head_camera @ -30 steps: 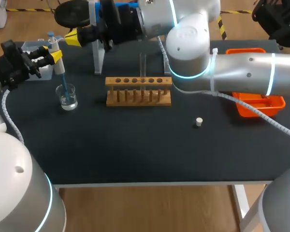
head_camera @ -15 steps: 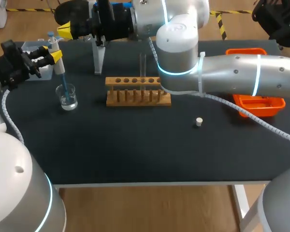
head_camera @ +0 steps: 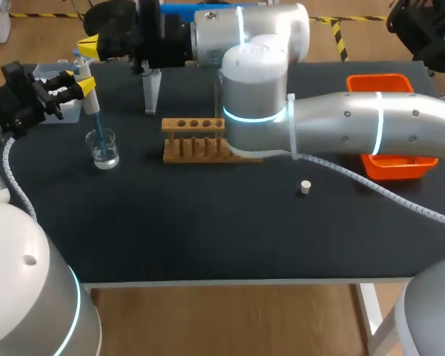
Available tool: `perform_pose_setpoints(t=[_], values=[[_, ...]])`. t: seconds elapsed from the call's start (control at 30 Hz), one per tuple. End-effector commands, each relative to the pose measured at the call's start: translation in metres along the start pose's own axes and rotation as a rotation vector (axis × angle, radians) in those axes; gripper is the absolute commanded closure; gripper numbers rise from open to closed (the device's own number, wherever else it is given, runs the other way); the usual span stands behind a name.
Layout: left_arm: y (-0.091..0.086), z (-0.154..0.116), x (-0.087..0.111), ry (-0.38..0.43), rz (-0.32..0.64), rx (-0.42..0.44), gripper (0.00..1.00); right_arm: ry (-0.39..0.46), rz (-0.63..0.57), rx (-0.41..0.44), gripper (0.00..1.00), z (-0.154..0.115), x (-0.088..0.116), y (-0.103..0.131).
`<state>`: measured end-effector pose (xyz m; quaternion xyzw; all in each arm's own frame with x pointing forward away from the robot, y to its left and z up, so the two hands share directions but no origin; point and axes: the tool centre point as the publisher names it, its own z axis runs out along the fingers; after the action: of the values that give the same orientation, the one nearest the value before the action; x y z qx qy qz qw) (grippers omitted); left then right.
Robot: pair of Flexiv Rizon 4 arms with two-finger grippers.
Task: Invert the test tube, pick up the pipette, mount the tip to pipette, aspirate from beaker and dispense into the tube, eject the tip, return the pipette, and cap with the stopper.
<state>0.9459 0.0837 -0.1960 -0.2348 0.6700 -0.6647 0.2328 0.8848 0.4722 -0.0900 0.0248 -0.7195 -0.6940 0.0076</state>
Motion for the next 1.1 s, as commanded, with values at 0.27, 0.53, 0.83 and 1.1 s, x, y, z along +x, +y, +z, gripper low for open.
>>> perform_pose_setpoints(t=[0.27,0.53,0.83,1.1], values=[[0.0,-0.001,0.0,0.001,0.001,0.004,1.0,-0.045,0.029,0.005,1.0,0.018,-0.018,-0.009],[0.0,-0.001,0.0,0.001,0.001,0.004,1.0,-0.064,0.031,0.007,1.0,0.022,-0.028,-0.012],[0.0,-0.001,0.0,0.001,0.001,0.004,1.0,-0.081,0.034,0.024,1.0,0.026,-0.035,-0.019],[0.0,-0.001,0.0,0.001,0.001,0.004,1.0,-0.091,0.036,0.028,1.0,0.029,-0.041,-0.024]])
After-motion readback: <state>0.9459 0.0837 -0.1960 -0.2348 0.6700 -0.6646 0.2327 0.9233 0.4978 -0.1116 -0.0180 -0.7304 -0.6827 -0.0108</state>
